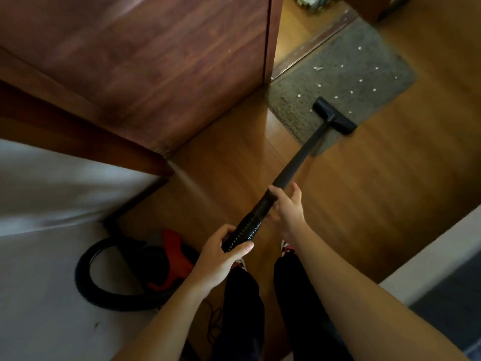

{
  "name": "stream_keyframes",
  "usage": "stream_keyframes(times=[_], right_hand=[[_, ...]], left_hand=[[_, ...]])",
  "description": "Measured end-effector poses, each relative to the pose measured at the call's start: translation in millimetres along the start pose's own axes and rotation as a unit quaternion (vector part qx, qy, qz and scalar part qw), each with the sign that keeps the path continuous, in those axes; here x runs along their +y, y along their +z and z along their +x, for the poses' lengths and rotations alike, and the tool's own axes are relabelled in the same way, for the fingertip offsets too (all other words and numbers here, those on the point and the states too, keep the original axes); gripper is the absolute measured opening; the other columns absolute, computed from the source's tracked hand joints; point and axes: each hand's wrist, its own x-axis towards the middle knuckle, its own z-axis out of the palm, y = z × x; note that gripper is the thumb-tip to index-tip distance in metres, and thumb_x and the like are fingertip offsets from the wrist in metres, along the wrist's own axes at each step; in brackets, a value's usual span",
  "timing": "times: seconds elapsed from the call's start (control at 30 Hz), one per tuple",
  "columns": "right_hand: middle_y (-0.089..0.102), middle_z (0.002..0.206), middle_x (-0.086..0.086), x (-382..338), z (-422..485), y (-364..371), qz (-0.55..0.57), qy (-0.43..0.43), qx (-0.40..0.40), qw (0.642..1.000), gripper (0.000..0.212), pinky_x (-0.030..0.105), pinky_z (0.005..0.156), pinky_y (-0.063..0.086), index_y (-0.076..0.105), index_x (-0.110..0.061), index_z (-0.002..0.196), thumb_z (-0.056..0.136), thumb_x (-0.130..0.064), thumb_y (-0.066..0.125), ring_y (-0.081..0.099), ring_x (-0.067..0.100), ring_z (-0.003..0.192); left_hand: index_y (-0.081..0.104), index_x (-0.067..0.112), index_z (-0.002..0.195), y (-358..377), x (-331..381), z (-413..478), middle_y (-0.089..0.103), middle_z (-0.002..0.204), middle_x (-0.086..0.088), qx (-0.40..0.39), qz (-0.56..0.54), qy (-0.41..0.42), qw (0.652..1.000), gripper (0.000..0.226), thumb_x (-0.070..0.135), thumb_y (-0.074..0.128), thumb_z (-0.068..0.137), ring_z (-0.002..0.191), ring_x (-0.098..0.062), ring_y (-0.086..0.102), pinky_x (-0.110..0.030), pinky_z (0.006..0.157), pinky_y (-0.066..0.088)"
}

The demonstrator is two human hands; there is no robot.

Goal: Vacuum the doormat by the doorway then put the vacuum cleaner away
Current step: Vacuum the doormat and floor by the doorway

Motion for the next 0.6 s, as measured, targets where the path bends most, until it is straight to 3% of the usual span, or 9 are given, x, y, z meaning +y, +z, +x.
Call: stream_keyframes(times=[0.1, 0.17, 0.2, 0.33, 0.5, 0.6], right_hand=[[0.064, 0.118, 0.014, 28.8, 17.1, 23.8, 0.117, 0.046, 0.036, 0.991, 0.093, 0.041, 0.068, 0.063, 0.018, -0.047, 0.152, 0.088, -0.014, 0.077, 0.075, 0.023, 0.081], [0.061, 0.1, 0.012, 49.7, 25.9, 32.0, 0.11, 0.041, 0.092, 0.989, 0.088, 0.028, 0.048, 0.053, 0.021, -0.042, 0.152, 0.09, -0.002, 0.07, 0.061, 0.014, 0.054], [0.058, 0.095, 0.012, 60.5, 30.4, 32.0, 0.09, 0.038, 0.115, 0.989, 0.082, 0.025, 0.044, 0.049, 0.025, -0.039, 0.151, 0.091, 0.001, 0.066, 0.055, 0.012, 0.05], [0.054, 0.09, 0.012, 106.2, 45.5, 20.3, 0.017, 0.035, 0.155, 0.987, 0.051, 0.023, 0.042, 0.045, 0.041, -0.02, 0.136, 0.093, 0.001, 0.061, 0.05, 0.011, 0.05], [0.053, 0.086, 0.009, 141.2, 48.5, 8.9, -0.021, 0.009, 0.161, 0.987, 0.049, 0.024, 0.043, 0.045, 0.042, -0.021, 0.136, 0.095, 0.001, 0.058, 0.05, 0.01, 0.048], [0.053, 0.081, 0.007, 159.1, 46.1, 8.2, -0.071, 0.0, 0.166, 0.984, 0.05, 0.025, 0.045, 0.048, 0.043, -0.025, 0.137, 0.095, -0.002, 0.058, 0.052, 0.009, 0.046]], left_hand=[[0.063, 0.022, 0.098, 2.6, -33.8, 2.6, 0.066, 0.086, 0.004, -0.034, -0.008, -0.039, 0.999, 0.032, 0.039, 0.081, 0.078, 0.08, -0.013, 0.065, -0.029, 0.079, 0.053], [0.063, 0.027, 0.094, 2.7, -57.2, 5.8, 0.067, 0.091, 0.001, -0.025, -0.011, -0.061, 0.998, 0.035, 0.047, 0.081, 0.071, 0.084, -0.017, 0.066, -0.036, 0.083, 0.052], [0.063, 0.029, 0.094, 1.9, -68.2, 8.0, 0.068, 0.096, 0.0, -0.026, -0.006, -0.072, 0.997, 0.036, 0.048, 0.081, 0.07, 0.088, -0.017, 0.067, -0.038, 0.085, 0.052], [0.068, 0.028, 0.102, -1.3, -105.8, 16.8, 0.071, 0.107, 0.002, -0.067, -0.006, -0.116, 0.991, 0.04, 0.046, 0.084, 0.069, 0.099, -0.015, 0.069, -0.043, 0.094, 0.055], [0.068, 0.027, 0.112, 0.6, -133.2, 26.8, 0.069, 0.111, 0.005, -0.077, -0.028, -0.14, 0.987, 0.032, 0.031, 0.081, 0.083, 0.106, -0.011, 0.065, -0.026, 0.086, 0.052], [0.069, 0.029, 0.11, 0.9, -146.6, 27.8, 0.069, 0.105, 0.007, -0.071, -0.062, -0.146, 0.985, 0.025, 0.03, 0.076, 0.087, 0.102, -0.011, 0.067, -0.027, 0.086, 0.053]])
